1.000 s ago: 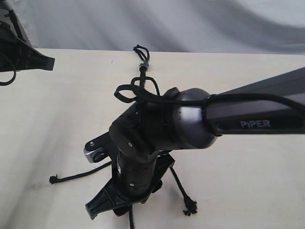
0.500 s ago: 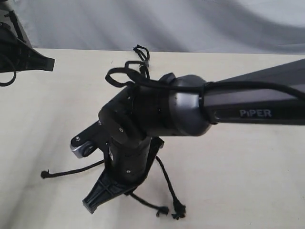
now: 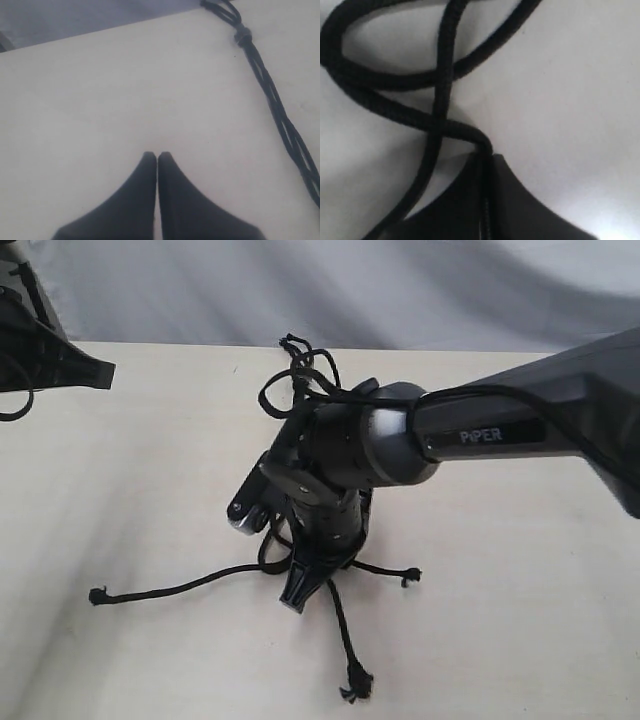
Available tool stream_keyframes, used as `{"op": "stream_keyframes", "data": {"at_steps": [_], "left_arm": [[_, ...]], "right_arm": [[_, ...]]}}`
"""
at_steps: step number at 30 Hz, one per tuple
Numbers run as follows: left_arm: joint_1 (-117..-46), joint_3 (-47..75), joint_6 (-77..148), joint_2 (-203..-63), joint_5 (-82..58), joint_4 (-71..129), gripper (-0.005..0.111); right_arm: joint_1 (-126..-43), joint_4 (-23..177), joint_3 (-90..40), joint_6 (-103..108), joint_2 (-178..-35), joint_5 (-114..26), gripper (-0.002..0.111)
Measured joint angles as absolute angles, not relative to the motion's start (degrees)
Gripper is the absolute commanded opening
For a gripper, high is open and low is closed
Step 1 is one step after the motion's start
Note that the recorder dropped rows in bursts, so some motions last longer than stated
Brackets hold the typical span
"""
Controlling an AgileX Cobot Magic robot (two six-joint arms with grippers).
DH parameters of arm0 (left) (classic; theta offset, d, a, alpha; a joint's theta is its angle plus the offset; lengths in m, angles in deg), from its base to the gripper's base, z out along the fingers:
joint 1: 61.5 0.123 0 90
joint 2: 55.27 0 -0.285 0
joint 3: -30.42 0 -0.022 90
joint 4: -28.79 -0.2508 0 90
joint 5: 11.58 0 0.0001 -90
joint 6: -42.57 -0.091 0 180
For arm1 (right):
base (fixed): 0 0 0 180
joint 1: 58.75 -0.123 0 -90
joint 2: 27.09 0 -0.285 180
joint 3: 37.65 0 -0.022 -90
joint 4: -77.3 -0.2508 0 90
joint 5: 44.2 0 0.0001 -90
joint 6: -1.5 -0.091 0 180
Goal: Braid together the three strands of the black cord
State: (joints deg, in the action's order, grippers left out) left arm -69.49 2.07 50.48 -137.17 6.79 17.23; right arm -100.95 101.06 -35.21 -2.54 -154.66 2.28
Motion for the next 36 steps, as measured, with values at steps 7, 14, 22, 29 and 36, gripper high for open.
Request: {"op": "stream_keyframes", "data": {"at_steps": [7,14,22,29,36], "left_arm": [[-69.49,2.07,50.48,-137.17,6.79,17.23,0.001],[-69.49,2.07,50.48,-137.17,6.79,17.23,0.001],[-69.49,2.07,50.48,-137.17,6.79,17.23,0.001],[-69.49,2.07,50.48,-137.17,6.79,17.23,0.001],[-69.49,2.07,50.48,-137.17,6.79,17.23,0.001]], "right_arm": [[-106.96,80.96,-35.90,13.38,-153.43,13.59,0.000],[-107.02,76.82,-35.67,17.34,-148.73,12.45,0.000],[-101.19,76.82,-35.43,16.56,-148.37,12.77,0.000],[-99.88,80.80,-32.49,14.99,-149.29,9.41,0.012],[-101.70,88.47,-31.65,8.83,-149.29,7.19,0.091]]}}
